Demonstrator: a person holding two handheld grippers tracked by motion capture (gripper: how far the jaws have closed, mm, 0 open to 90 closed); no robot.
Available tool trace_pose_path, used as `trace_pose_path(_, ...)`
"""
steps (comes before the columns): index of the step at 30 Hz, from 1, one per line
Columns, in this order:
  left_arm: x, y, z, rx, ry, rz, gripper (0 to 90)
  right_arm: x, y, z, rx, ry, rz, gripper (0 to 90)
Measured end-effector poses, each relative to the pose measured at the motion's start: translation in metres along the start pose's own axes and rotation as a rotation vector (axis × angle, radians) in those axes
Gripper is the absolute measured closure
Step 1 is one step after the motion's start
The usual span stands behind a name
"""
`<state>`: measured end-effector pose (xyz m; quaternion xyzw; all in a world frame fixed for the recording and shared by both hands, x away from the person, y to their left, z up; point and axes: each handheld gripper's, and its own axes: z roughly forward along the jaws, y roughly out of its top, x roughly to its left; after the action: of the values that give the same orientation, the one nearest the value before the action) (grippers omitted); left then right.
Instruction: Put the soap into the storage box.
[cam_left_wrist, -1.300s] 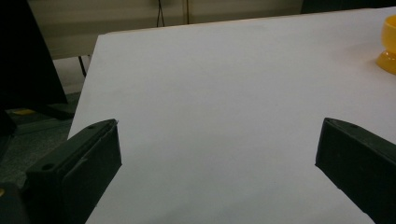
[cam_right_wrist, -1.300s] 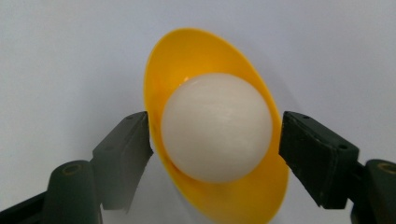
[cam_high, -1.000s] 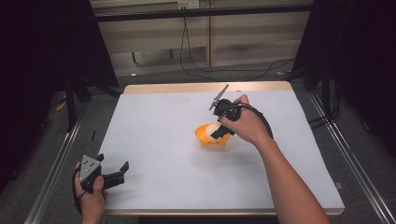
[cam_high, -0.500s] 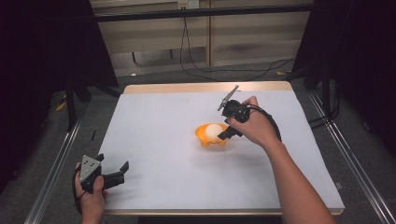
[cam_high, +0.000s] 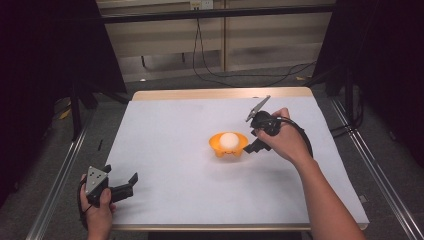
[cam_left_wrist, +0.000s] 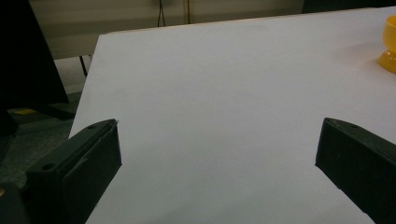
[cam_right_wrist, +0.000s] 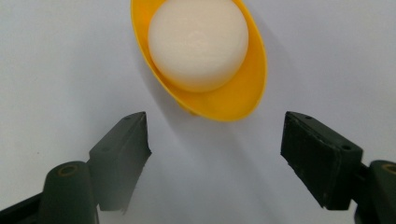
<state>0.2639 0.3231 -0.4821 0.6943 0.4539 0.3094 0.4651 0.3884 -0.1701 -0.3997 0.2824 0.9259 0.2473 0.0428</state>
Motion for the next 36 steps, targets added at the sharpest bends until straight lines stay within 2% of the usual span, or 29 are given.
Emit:
trace_pose_path(10,0.000,0.000,0.000,0.000,0.002,0.000,0.0,0.001,-0.023,-0.001,-0.015,-0.003,0.029,14.2)
trace_pose_path(20,-0.001,0.000,0.000,0.001,0.007,0.001,0.0,0.003,-0.052,-0.008,-0.053,-0.048,0.085,4.7)
trace_pose_path(36,-0.001,0.000,0.000,0.000,0.012,0.003,0.0,0.009,-0.097,-0.013,-0.098,-0.081,0.141,0.0)
